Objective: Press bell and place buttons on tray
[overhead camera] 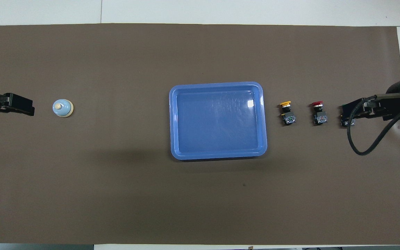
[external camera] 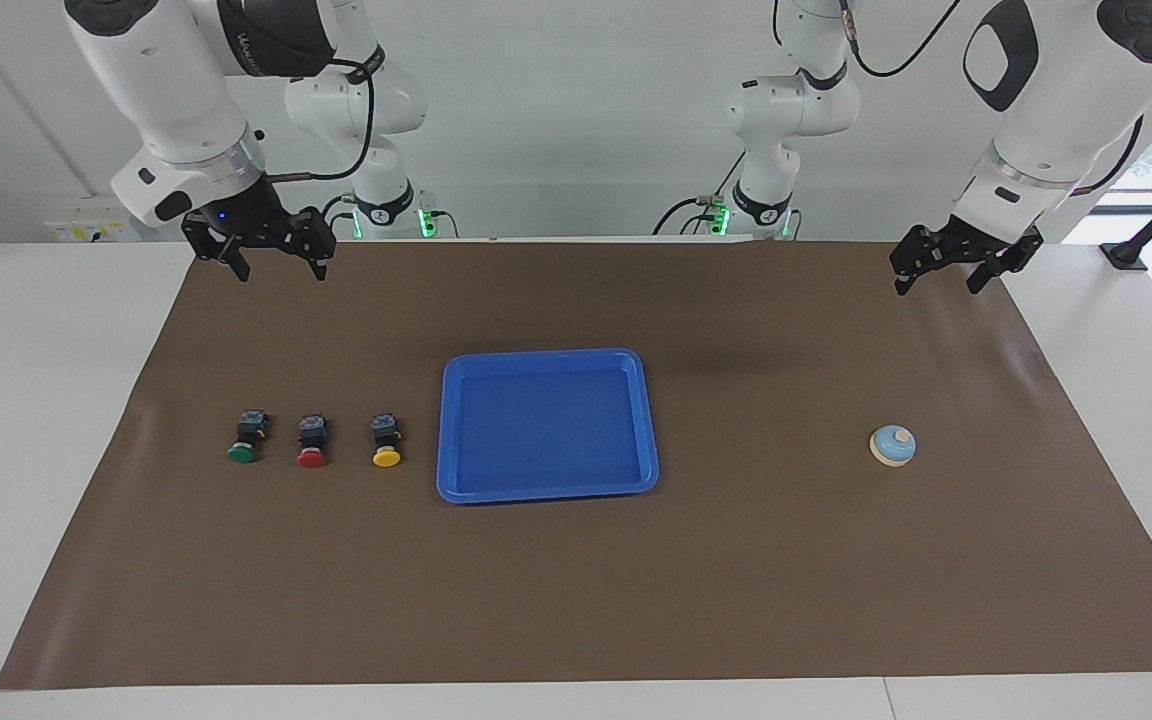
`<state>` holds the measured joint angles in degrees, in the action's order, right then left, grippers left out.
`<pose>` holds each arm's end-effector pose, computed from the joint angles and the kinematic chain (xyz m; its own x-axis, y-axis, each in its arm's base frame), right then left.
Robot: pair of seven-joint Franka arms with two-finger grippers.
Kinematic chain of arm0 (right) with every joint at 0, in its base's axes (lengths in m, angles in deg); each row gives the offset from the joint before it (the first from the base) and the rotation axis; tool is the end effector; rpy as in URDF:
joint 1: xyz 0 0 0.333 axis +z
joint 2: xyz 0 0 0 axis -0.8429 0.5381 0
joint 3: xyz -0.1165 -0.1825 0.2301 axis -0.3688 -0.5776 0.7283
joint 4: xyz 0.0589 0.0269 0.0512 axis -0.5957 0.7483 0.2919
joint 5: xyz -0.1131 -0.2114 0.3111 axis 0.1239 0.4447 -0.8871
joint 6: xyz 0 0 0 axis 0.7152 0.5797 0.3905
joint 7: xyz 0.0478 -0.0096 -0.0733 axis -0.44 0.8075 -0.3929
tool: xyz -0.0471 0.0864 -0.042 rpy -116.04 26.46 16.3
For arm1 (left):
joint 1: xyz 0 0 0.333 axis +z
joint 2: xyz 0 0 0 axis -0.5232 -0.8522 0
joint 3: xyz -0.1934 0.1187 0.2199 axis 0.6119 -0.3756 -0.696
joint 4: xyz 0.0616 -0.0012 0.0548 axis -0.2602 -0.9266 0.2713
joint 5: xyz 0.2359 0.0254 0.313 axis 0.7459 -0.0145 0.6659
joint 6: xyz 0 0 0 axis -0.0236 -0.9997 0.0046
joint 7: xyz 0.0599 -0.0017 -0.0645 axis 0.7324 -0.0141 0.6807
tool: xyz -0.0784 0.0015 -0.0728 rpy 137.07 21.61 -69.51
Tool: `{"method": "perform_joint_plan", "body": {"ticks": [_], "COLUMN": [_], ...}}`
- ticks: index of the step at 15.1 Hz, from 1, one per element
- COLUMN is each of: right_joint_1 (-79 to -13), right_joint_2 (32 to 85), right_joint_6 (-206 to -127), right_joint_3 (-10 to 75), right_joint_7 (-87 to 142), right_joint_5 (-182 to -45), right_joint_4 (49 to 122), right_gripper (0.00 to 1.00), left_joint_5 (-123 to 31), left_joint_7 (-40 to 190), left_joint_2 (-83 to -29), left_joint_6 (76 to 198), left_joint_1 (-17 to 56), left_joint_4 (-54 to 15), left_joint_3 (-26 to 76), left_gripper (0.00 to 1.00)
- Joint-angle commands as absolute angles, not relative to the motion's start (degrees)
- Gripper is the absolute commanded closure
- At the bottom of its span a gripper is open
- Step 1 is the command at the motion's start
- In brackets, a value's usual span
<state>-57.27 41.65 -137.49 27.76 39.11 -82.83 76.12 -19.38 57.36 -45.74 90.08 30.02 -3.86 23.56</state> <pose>0.5397 0.0257 0.5999 0.9966 -0.0091 -0.0815 -0.0084 -0.9999 0.0090 0.5530 -0.0250 0.5967 0.9953 -0.0874 -0.0428 -0.0886 -0.9957 -0.0262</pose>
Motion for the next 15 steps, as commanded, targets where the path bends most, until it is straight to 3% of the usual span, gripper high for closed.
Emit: {"method": "perform_joint_plan", "body": {"ticks": [1, 10, 11, 12, 13, 14, 15], "right_joint_1": [-58.15, -58.06, -58.06, -58.15, -58.15, -58.06, -58.06], "right_joint_2": [41.68, 41.68, 41.68, 41.68, 41.68, 41.68, 41.68], "right_joint_6": [-136.85, -136.85, -136.85, -136.85, -136.85, -136.85, -136.85], "right_joint_3": [28.20, 28.20, 28.20, 28.20, 28.20, 28.20, 28.20], "right_joint_7": [39.05, 39.05, 39.05, 39.05, 39.05, 39.05, 39.05], "right_joint_5": [-83.88, -83.88, -83.88, -83.88, -83.88, -83.88, -83.88], "right_joint_4": [76.03, 76.03, 76.03, 76.03, 76.03, 76.03, 76.03], "right_gripper": [0.00, 0.00, 0.00, 0.00, 0.00, 0.00, 0.00], "left_joint_5": [-19.21, -19.04, -19.04, -19.12, -19.04, -19.12, -19.04], "left_joint_7": [57.09, 57.88, 58.14, 57.97, 58.14, 59.36, 60.24], "left_joint_2": [-46.33, -45.72, -45.63, -45.54, -45.45, -44.93, -44.14], "left_joint_6": [89.02, 90.60, 91.56, 92.61, 93.06, 93.59, 95.07], "left_joint_1": [29.79, 29.61, 29.70, 29.87, 29.88, 29.96, 30.05], "left_joint_4": [-2.37, -4.12, -4.57, -5.01, -5.97, -6.76, -8.77], "left_joint_3": [23.08, 22.82, 22.91, 22.82, 22.82, 22.73, 22.64], "left_gripper": [0.00, 0.00, 0.15, 0.66, 0.91, 1.00, 1.00]}}
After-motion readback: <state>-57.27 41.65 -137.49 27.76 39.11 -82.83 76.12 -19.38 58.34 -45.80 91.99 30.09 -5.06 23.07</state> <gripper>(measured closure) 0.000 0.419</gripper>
